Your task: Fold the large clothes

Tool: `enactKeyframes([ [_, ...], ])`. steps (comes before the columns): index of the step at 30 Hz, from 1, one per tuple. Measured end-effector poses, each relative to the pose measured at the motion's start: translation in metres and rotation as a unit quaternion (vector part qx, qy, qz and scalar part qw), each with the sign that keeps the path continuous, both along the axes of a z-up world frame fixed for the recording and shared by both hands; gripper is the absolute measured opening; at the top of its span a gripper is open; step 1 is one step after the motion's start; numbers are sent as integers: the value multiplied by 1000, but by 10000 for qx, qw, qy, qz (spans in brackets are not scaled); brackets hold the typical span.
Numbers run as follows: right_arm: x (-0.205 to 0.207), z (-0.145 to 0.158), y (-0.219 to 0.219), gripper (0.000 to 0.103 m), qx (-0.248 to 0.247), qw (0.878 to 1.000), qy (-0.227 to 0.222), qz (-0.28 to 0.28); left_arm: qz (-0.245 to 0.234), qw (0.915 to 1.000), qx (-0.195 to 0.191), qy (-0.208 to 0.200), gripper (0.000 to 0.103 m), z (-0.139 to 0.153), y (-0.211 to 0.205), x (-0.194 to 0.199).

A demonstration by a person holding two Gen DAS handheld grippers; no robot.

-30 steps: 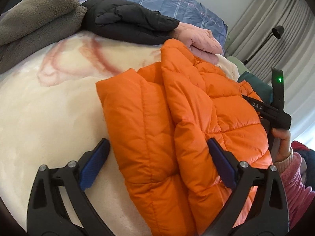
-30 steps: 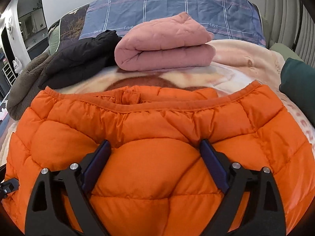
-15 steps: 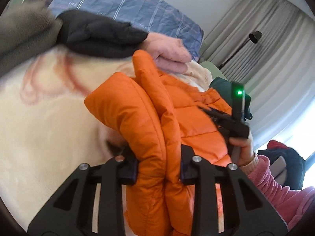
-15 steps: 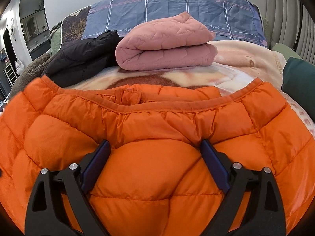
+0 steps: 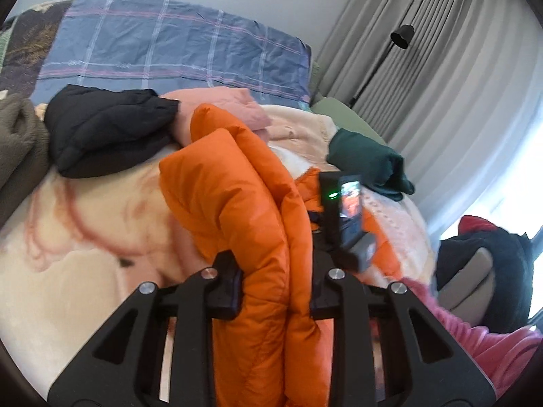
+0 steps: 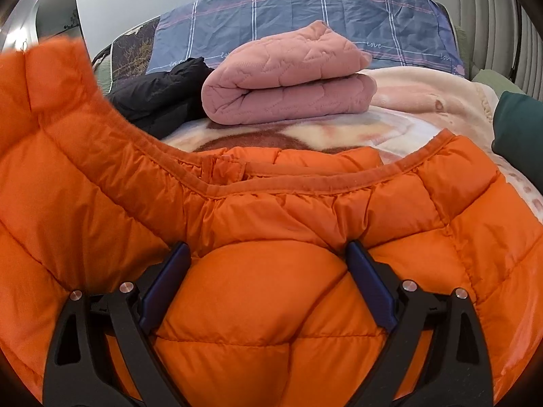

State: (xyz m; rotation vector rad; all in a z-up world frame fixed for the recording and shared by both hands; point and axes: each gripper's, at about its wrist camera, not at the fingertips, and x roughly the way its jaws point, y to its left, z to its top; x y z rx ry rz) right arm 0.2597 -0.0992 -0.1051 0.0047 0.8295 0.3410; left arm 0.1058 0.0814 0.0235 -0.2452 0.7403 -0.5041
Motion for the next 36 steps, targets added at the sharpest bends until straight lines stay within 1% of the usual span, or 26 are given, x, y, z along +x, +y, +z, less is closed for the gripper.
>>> enactKeyframes([
  [2, 2, -1, -1, 95, 69, 10000, 26, 24, -122, 9999, 72, 70, 26, 9, -14, 5],
  [3, 2, -1, -2, 95, 91, 9999, 35, 33, -195, 9996, 172, 89, 26, 13, -25, 8],
  [7, 4, -1, -4, 95, 187, 9998, 51, 51, -398, 9979, 457, 207, 26, 19, -61, 16],
  [10, 2, 7, -13, 93, 466, 9989, 75, 67, -440, 9965, 676, 204, 25, 24, -83, 18],
  [11, 2, 10, -17, 89, 531, 9985, 74, 63, -452, 9962, 723, 188, 25, 26, -89, 19],
  [13, -5, 25, -32, 77, 746, 9971, 97, 80, -435, 9956, 816, 147, 25, 31, -97, 19],
  [15, -12, 39, -45, 46, 904, 9955, 156, 232, -399, 9951, 893, 129, 25, 32, -100, 18],
  [17, -20, 49, -56, 35, 1020, 9935, 252, 441, -359, 9948, 946, 137, 24, 34, -104, 18],
  [18, -22, 49, -61, 30, 1067, 9922, 377, 520, -358, 9947, 959, 132, 24, 34, -108, 17],
  [20, -18, 36, -63, 27, 1270, 9870, 764, 617, -401, 9946, 947, 120, 24, 36, -117, 18],
  [21, -12, 22, -61, 27, 1395, 9833, 964, 666, -426, 9947, 932, 126, 24, 36, -121, 19],
  [23, -4, 3, -51, 25, 1467, 9808, 1023, 774, -434, 9942, 968, 170, 24, 34, -136, 23],
  [24, 0, -1, -47, 25, 1530, 9796, 1035, 786, -416, 9936, 1031, 208, 24, 30, -144, 27],
  [27, 2, 2, -42, 24, 1515, 9797, 1089, 729, -368, 9929, 1075, 343, 24, 23, -159, 37],
  [28, 1, 4, -47, 22, 1543, 9791, 1129, 696, -347, 9929, 1084, 346, 24, 23, -163, 38],
  [30, -5, 14, -66, 22, 1620, 9784, 1155, 555, -389, 9933, 1039, 335, 24, 25, -171, 39],
  [32, -19, 31, -91, 24, 1562, 9827, 945, 323, -438, 9923, 1131, 261, 24, 27, -181, 38],
  [34, -42, 55, -125, 27, 1401, 9893, 385, 108, -468, 9911, 1213, 277, 25, 25, -191, 40],
  [35, -56, 67, -146, 31, 1323, 9912, 76, 15, -477, 9908, 1229, 306, 25, 23, -195, 42],
  [36, -64, 72, -160, 31, 1305, 9914, -65, -46, -505, 9904, 1242, 336, 26, 21, -199, 44],
])
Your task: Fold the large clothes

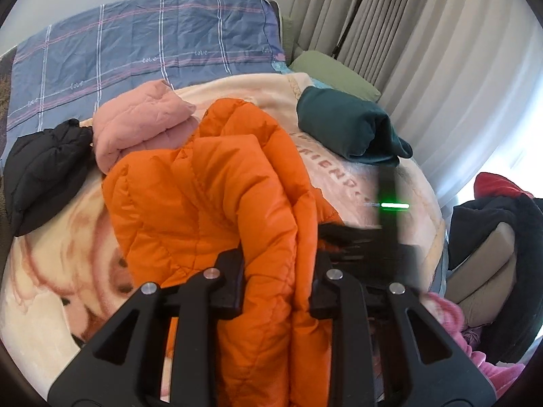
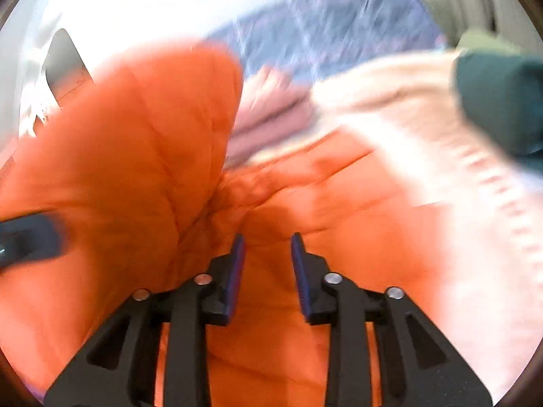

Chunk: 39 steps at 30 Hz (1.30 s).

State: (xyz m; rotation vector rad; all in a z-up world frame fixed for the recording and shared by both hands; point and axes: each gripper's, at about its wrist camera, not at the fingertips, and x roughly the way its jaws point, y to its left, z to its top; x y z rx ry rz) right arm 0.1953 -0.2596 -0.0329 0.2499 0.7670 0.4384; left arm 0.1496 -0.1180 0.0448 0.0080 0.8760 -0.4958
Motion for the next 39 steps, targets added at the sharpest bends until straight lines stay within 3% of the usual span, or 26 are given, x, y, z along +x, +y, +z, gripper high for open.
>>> enactKeyframes([
  [6, -40, -9, -76, 31, 374, 9982, 57, -460, -402, 9989, 129, 179, 33, -20, -47, 11],
  [9, -60, -11, -90, 31, 445, 9977, -44, -510, -634, 9972, 162, 358, 37, -38, -75, 14],
  [12, -73, -9, -101, 31, 444, 9978, -133, -467, -897, 9944, 66, 557, 48, -55, -98, 14],
  [14, -73, -12, -102, 31, 340, 9983, -122, -455, -996, 9933, 51, 590, 56, -64, -110, 13],
  [17, -74, -24, -109, 31, 181, 9981, -31, -590, -1073, 9927, 59, 549, 59, -70, -120, 13],
  [21, -74, -37, -119, 31, 506, 9961, 210, -686, -1208, 9901, -190, 682, 63, -76, -121, 16],
  [26, -109, -13, -120, 32, 777, 9952, -378, -454, -1282, 9828, -892, 981, 65, -87, -110, 23],
  [28, -127, -2, -115, 36, 917, 9940, -569, -192, -1363, 9777, -1164, 1097, 65, -91, -108, 26],
  [31, -154, 12, -104, 46, 871, 9929, -786, 201, -1409, 9751, -1273, 1147, 67, -96, -112, 27],
  [33, -164, 18, -89, 61, 762, 9927, -856, 366, -1492, 9734, -1317, 1132, 68, -98, -117, 25],
  [36, -165, 13, -67, 60, 422, 9956, -736, 399, -1618, 9707, -1391, 1106, 70, -101, -125, 25],
  [37, -164, 9, -61, 54, 237, 9970, -681, 285, -1662, 9691, -1447, 1108, 70, -102, -128, 27],
  [38, -159, 2, -57, 17, 73, 9981, -591, 139, -1686, 9676, -1504, 1124, 70, -103, -129, 28],
  [39, -151, -7, -55, 4, 74, 9989, -443, 101, -1676, 9669, -1559, 1126, 70, -103, -128, 30],
])
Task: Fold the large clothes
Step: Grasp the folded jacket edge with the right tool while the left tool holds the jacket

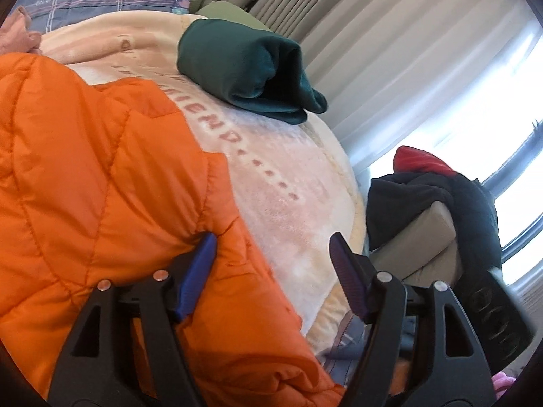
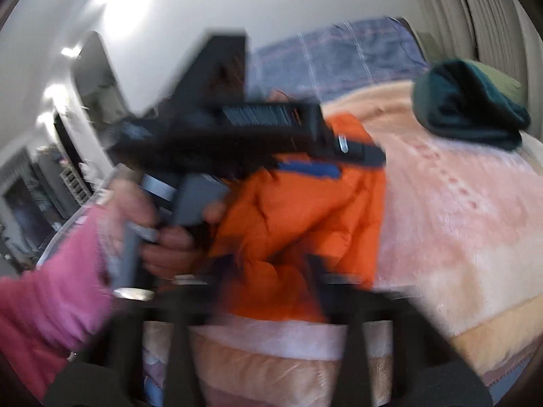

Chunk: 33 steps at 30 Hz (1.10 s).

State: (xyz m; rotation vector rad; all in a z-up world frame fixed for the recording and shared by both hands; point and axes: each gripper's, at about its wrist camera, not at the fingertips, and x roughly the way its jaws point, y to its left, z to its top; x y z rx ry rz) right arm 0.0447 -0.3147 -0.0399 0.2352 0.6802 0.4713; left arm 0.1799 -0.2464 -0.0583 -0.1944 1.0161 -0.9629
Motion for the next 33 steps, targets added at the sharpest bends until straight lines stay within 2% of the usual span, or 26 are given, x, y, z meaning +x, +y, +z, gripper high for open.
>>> enactKeyframes([
  [2, 9, -17, -6, 3, 186, 9990, 322, -238, 73, 10000, -1, 3, 67, 2, 1, 2],
  [4, 8, -30, -15, 3, 314, 9972, 529, -429, 112, 9999, 34, -75, 54, 11, 8, 1],
  [6, 4, -40, -23, 2, 267, 9958, 602, -638, 260, 9984, 178, -464, 47, 28, 22, -3],
  [7, 3, -44, -27, 1, 284, 9950, 668, -690, 400, 9962, 297, -716, 40, 38, 32, -5],
  [9, 5, -56, -34, 0, 270, 9920, 869, -877, 588, 9931, 419, -925, 26, 48, 49, -3],
  [11, 7, -65, -39, 0, 265, 9894, 1010, -1008, 867, 9876, 587, -1166, 25, 55, 67, 2],
  [13, 8, -67, -41, 0, 401, 9886, 1048, -1002, 870, 9844, 811, -1298, 25, 49, 69, 9],
  [15, 3, -55, -43, 0, 380, 9906, 826, -1022, 473, 9897, 1017, -891, 26, 22, 54, 19],
  [16, 1, -49, -44, 0, 374, 9914, 690, -1044, 392, 9888, 1151, -862, 26, 10, 46, 19],
  [18, -11, -26, -47, 5, 431, 9933, 225, -1045, 175, 9891, 1123, -935, 26, -3, 28, 14],
  [19, -16, -16, -49, 11, 497, 9939, 4, -984, 20, 9901, 1032, -950, 26, -5, 19, 10],
  [20, -19, -11, -52, 29, 539, 9943, -128, -913, -72, 9902, 1011, -963, 28, -6, 11, 7],
  [21, -22, -4, -49, 52, 547, 9951, -241, -793, -130, 9897, 1027, -994, 28, -7, 7, 5],
  [22, -23, -2, -44, 60, 528, 9962, -263, -648, -207, 9879, 1096, -1073, 29, -8, -1, 2],
  [23, -22, -4, -39, 62, 498, 9971, -249, -527, -233, 9871, 1129, -1111, 29, -9, -3, -1],
  [25, -13, -13, -25, 62, 262, 9985, -2, -484, -243, 9867, 1144, -1133, 30, -10, -7, -3],
  [26, -11, -17, -20, 52, 129, 9982, 128, -566, -226, 9870, 1121, -1129, 30, -11, -7, -3],
  [27, -4, -25, -20, 16, 156, 9980, 200, -584, -196, 9875, 1091, -1120, 30, -11, -6, -2],
  [28, 2, -31, -21, 10, 353, 9976, 316, -499, -163, 9880, 1060, -1112, 30, -12, -6, -2],
  [30, 3, -37, -24, 6, 557, 9948, 521, -674, -91, 9885, 1021, -1114, 30, -12, -4, 1],
  [33, 5, -45, -23, 6, 397, 9946, 594, -756, 12, 9875, 1051, -1176, 30, -6, -3, 3],
])
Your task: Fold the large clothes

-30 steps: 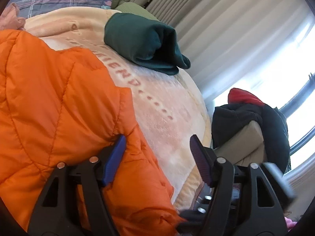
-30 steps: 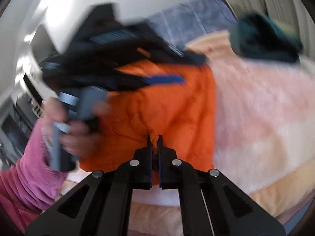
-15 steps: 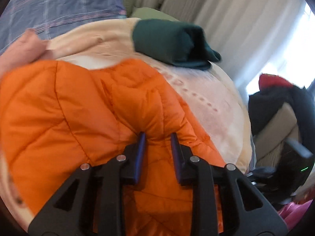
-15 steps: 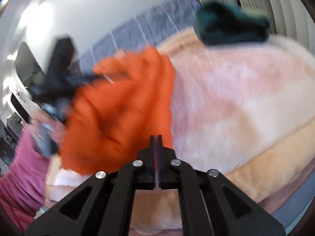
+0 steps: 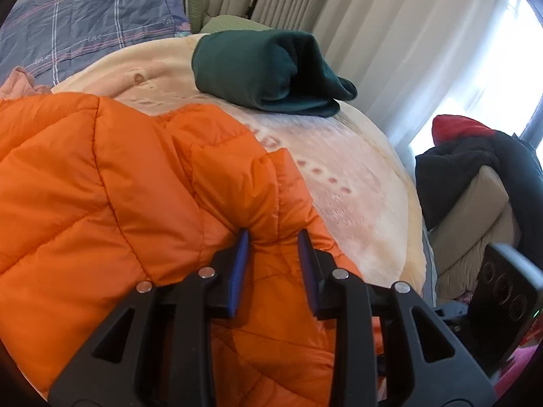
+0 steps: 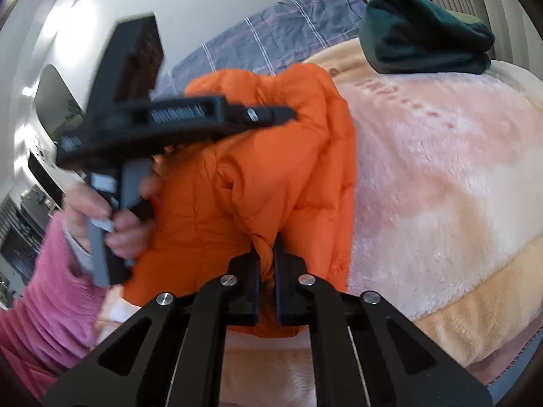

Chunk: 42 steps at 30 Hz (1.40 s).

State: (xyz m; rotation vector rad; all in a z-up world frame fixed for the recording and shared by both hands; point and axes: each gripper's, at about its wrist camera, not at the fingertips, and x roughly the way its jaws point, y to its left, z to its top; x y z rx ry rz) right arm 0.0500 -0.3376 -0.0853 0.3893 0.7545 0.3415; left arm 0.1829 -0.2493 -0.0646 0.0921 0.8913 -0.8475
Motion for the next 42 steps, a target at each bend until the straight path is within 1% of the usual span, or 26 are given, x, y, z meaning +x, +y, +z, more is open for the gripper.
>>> enactKeyframes([
  [4, 3, 1, 1, 6, -76, 9999, -45, -100, 25, 9987, 164, -490, 40, 15, -7, 1],
  [6, 7, 3, 2, 6, -262, 9994, -130, -178, 68, 9961, 409, -783, 44, 19, -13, 5],
  [7, 8, 0, 6, 7, -376, 9989, -178, -209, 104, 9932, 669, -951, 47, 15, -19, 10],
  [8, 2, 1, 9, 9, -505, 9982, -234, -244, 124, 9910, 846, -1028, 49, 11, -24, 14],
  [9, -1, 4, 12, 11, -700, 9967, -291, -292, 131, 9895, 983, -1055, 52, 5, -28, 18],
  [10, 0, 3, 14, 13, -880, 9951, -315, -332, 141, 9897, 1021, -993, 53, -4, -30, 24],
  [12, 0, 2, 14, 20, -1105, 9924, -365, -405, 155, 9912, 959, -895, 53, -14, -32, 30],
  [14, -10, 7, 12, 24, -1159, 9916, -414, -397, 129, 9909, 967, -926, 54, -20, -34, 30],
  [15, -14, 12, 11, 24, -1176, 9911, -467, -404, 122, 9908, 970, -941, 54, -21, -34, 30],
  [17, -21, 23, 9, 24, -1229, 9889, -680, -486, 112, 9915, 917, -919, 54, -24, -31, 31],
  [19, -31, 39, 10, 24, -1214, 9851, -1134, -453, 111, 9928, 844, -848, 54, -25, -29, 34],
  [21, -33, 47, 15, 24, -1136, 9827, -1445, -224, 110, 9939, 780, -777, 54, -26, -28, 36],
  [22, -32, 47, 20, 23, -1132, 9825, -1478, -85, 112, 9940, 768, -766, 54, -26, -28, 35],
  [24, -22, 36, 29, 23, -1246, 9840, -1271, 89, 115, 9943, 745, -759, 54, -27, -28, 36],
  [25, -14, 26, 32, 23, -1359, 9850, -1060, 58, 113, 9945, 730, -748, 54, -27, -27, 36],
  [26, 0, 11, 32, 20, -1455, 9863, -776, 8, 111, 9947, 709, -736, 54, -27, -27, 36],
  [27, 8, -3, 29, 19, -1346, 9891, -588, 11, 105, 9952, 669, -709, 54, -27, -26, 37],
  [30, 14, -10, 26, 19, -1216, 9920, -318, -105, 80, 9953, 656, -709, 56, -28, -28, 37],
  [33, 17, -11, 31, 19, -1391, 9898, -247, -170, 37, 9956, 614, -709, 57, -30, -29, 38],
  [37, 13, -12, 33, 19, -1308, 9911, -151, -202, 29, 9967, 490, -647, 58, -31, -27, 41],
  [39, 13, -12, 34, 19, -1338, 9907, -138, -196, 33, 9967, 488, -652, 58, -31, -27, 41],
  [42, 13, -11, 34, 19, -1333, 9908, -129, -194, 204, 9957, 542, -718, 58, -17, -23, 37],
])
